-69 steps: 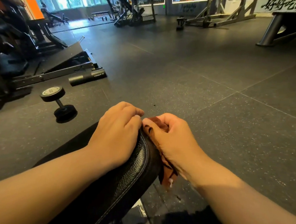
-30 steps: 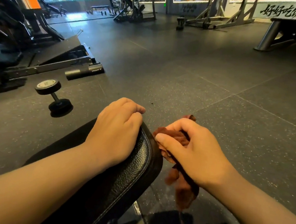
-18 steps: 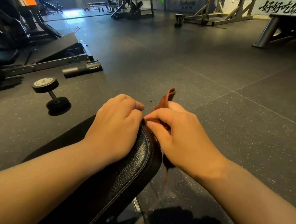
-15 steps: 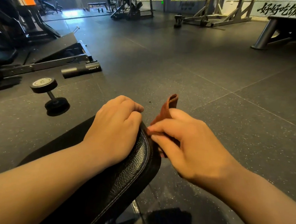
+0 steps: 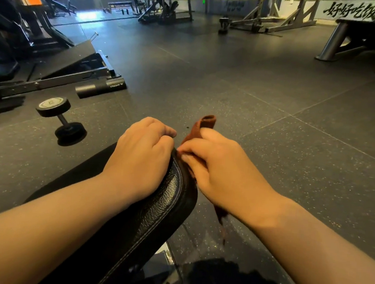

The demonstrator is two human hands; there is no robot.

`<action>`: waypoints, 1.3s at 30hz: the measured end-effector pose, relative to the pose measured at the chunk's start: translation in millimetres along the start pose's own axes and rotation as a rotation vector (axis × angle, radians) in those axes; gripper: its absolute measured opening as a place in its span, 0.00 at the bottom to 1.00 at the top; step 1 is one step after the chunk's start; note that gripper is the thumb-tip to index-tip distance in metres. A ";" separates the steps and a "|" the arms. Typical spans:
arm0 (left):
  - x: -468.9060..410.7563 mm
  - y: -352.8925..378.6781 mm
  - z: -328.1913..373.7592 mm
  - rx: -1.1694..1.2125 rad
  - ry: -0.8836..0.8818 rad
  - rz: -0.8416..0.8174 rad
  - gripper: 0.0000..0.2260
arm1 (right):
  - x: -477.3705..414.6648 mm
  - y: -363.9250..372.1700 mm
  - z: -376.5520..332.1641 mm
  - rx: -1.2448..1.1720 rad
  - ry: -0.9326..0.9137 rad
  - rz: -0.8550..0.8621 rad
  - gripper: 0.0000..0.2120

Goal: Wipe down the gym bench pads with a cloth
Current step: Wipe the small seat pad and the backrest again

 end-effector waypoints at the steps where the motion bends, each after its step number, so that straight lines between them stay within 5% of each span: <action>1: 0.1 0.3 0.6 0.000 -0.001 -0.005 0.19 | -5.4 3.0 0.3 0.018 0.017 -0.006 0.08; 14: -1.1 -0.3 -1.8 0.018 0.009 0.016 0.18 | 14.3 -5.9 -7.9 0.063 -0.067 -0.024 0.11; 17: -0.3 -0.2 -2.6 0.042 0.014 0.026 0.16 | 40.6 -20.8 2.2 -0.180 0.011 -0.011 0.08; 21: -1.8 0.5 -4.8 0.064 0.018 0.021 0.15 | 56.6 -13.7 49.6 -0.595 0.541 0.015 0.10; 23: -2.0 0.4 -5.0 0.057 0.025 0.020 0.16 | 60.9 -3.4 54.7 -1.049 0.732 0.066 0.14; 25: -2.8 -0.2 -5.1 0.052 0.034 0.022 0.16 | 55.0 0.1 33.6 -1.238 0.641 0.004 0.12; 30: -4.5 -0.7 -4.3 0.034 0.012 0.030 0.17 | 26.9 -0.2 4.3 -0.569 0.294 0.128 0.13; 36: -3.4 -0.4 -3.0 0.033 0.032 0.024 0.16 | 56.3 -5.3 -3.3 -0.586 0.197 0.122 0.13; 39: -4.4 -1.0 -1.4 0.036 0.018 0.033 0.15 | 41.9 -0.7 2.9 -0.399 0.233 0.158 0.12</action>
Point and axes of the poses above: each hand's wrist, its own x-axis away from the middle knuckle, its own y-axis out of the palm, z = x × y, the point moved 6 cm from there along -x, towards the middle knuckle, and after that the axes turned 4 degrees about -x, right-handed, at the moved point
